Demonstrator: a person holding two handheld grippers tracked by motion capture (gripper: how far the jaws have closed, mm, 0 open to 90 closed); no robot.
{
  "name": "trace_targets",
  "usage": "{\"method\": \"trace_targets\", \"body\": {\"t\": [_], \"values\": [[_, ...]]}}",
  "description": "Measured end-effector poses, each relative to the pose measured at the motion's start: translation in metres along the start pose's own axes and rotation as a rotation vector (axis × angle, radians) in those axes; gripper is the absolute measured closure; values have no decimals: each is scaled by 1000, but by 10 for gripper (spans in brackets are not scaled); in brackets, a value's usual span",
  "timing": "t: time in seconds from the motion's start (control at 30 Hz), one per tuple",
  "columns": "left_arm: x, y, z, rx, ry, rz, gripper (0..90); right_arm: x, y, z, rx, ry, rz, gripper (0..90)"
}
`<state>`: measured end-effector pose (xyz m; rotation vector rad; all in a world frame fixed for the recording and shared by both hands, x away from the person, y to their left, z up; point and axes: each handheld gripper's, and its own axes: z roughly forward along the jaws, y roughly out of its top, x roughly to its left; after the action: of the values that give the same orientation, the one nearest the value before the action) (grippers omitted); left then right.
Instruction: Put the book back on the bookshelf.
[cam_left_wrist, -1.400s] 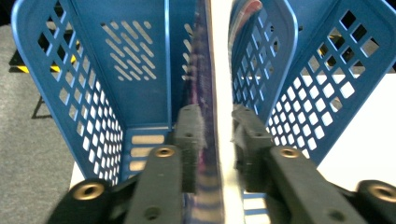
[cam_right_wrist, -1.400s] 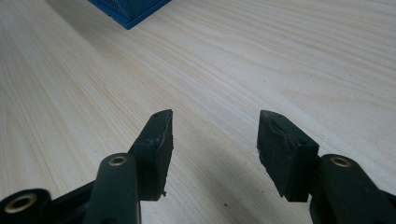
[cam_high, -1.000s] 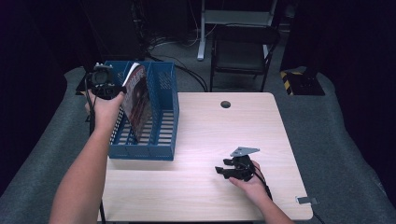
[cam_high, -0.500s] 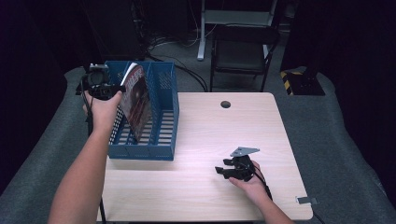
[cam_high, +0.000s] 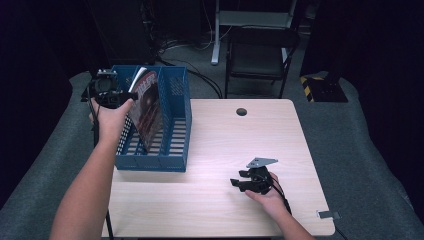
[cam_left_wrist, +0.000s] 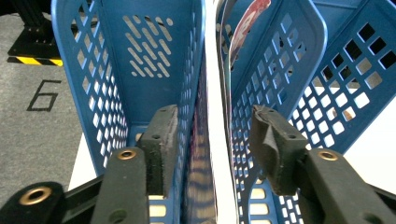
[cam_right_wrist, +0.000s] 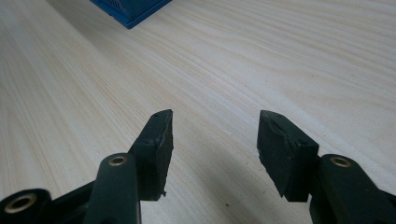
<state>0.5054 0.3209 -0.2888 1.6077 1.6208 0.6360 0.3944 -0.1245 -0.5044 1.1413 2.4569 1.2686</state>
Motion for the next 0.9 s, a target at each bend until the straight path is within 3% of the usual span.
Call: {"method": "trace_targets", "body": {"t": [0.4, 0.53, 0.9], "values": [[0, -2, -5, 8, -15, 26, 472, 0, 0, 0, -1, 1, -5, 457], [2, -3, -7, 16, -33, 27, 451, 0, 0, 0, 1, 1, -5, 456], [6, -15, -21, 19, -77, 76, 419, 0, -1, 1, 7, -1, -5, 455]]}}
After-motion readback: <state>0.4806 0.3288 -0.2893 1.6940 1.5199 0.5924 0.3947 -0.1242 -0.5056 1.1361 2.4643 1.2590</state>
